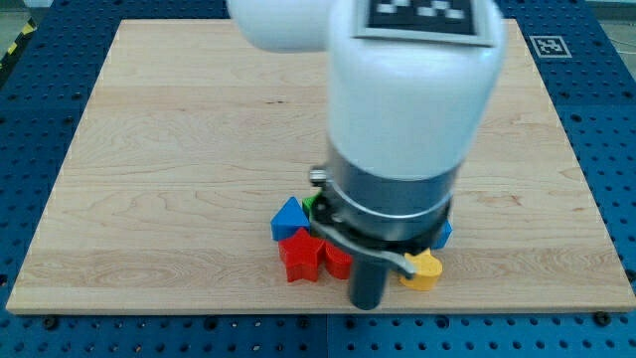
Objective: Move the blue cube parallel to the top of the yellow heart
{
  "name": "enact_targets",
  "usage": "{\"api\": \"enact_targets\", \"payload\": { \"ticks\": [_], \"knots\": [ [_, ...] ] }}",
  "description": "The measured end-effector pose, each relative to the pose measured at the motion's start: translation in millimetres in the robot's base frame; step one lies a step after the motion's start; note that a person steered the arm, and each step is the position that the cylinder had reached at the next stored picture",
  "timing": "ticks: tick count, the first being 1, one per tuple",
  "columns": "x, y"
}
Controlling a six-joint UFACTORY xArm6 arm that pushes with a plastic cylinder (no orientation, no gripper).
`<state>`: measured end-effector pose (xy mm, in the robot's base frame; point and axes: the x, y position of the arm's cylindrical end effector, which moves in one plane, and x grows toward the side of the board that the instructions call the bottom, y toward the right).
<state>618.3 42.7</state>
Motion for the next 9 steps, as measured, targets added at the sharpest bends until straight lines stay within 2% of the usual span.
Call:
{"api": "enact_targets", "payload": {
  "ticks": [2, 4, 6, 7, 8, 9],
  "knots": [
    [0.5, 22.6],
    [0.0, 78.6],
    [-47.6, 78.7],
    [-56.2, 78.7],
    [-89.7, 78.7],
    [-89.7, 74.4]
  ]
}}
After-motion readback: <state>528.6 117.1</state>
